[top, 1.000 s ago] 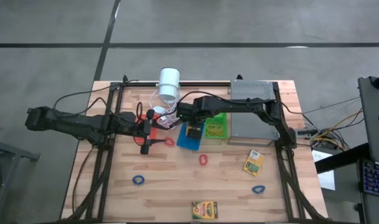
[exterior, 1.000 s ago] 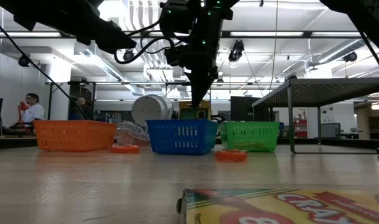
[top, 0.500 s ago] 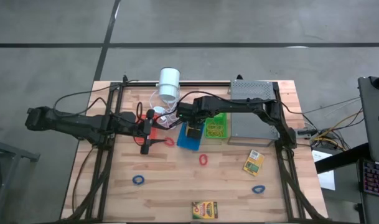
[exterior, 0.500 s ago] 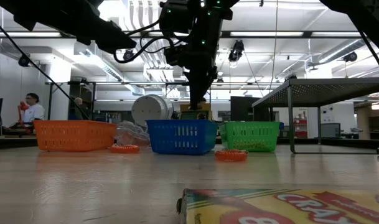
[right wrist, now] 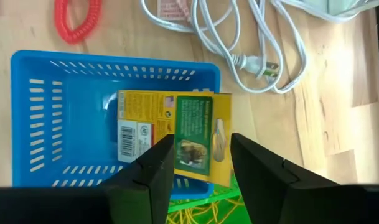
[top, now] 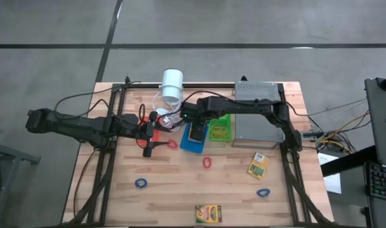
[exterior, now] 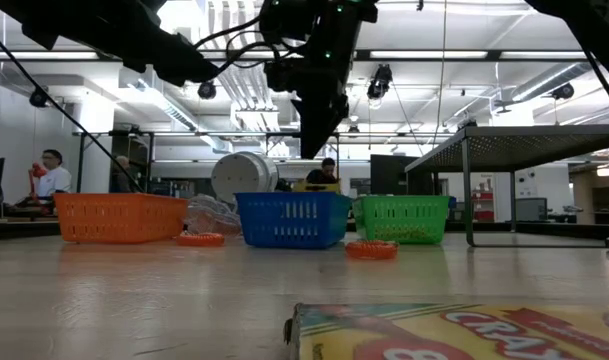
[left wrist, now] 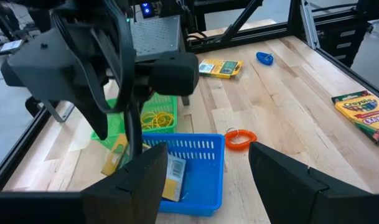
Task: Pick & Place Office Desk Supplies
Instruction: Put the pack of crayon into the blue bin
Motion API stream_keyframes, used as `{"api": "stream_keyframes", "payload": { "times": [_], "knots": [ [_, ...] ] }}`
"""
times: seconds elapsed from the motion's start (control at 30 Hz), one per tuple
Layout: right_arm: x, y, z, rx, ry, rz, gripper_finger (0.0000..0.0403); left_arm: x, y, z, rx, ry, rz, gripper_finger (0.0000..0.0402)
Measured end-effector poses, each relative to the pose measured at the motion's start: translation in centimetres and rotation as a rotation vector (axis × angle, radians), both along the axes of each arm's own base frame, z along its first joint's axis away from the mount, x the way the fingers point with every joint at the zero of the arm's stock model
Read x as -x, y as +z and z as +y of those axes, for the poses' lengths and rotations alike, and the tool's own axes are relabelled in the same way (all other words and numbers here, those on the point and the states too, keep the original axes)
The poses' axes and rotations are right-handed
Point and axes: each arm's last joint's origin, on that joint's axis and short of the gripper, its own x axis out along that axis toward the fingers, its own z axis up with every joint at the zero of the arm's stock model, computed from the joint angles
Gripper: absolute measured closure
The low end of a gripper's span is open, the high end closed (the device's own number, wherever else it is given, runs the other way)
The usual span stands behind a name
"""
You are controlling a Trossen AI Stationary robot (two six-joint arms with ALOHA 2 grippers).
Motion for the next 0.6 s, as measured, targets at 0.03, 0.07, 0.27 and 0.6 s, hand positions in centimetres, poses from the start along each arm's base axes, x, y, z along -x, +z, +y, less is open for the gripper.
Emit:
{"api": "stream_keyframes", "payload": {
  "times": [0.03, 0.07, 0.27, 0.6],
  "knots": [
    [0.0, 0.1, 0.1, 0.001, 0.002, -0.002, 0.0244, 0.0, 0.0, 0.0, 0.0, 0.0, 0.001, 0.0171],
    [0.1, 0.3, 0.2, 0.001, 0.004, -0.007, 0.0242, 0.0, 0.0, 0.0, 0.0, 0.0, 0.001, 0.0171],
    [0.5, 1.8, 1.5, 0.024, 0.031, -0.042, 0.0245, 0.0, -0.1, 0.0, 0.0, 0.0, 0.008, 0.0171],
    [1.6, 5.1, 6.9, 0.225, 0.095, -0.13, 0.0245, 0.1, -0.3, 0.0, -0.001, 0.0, 0.028, 0.0171]
  ]
}}
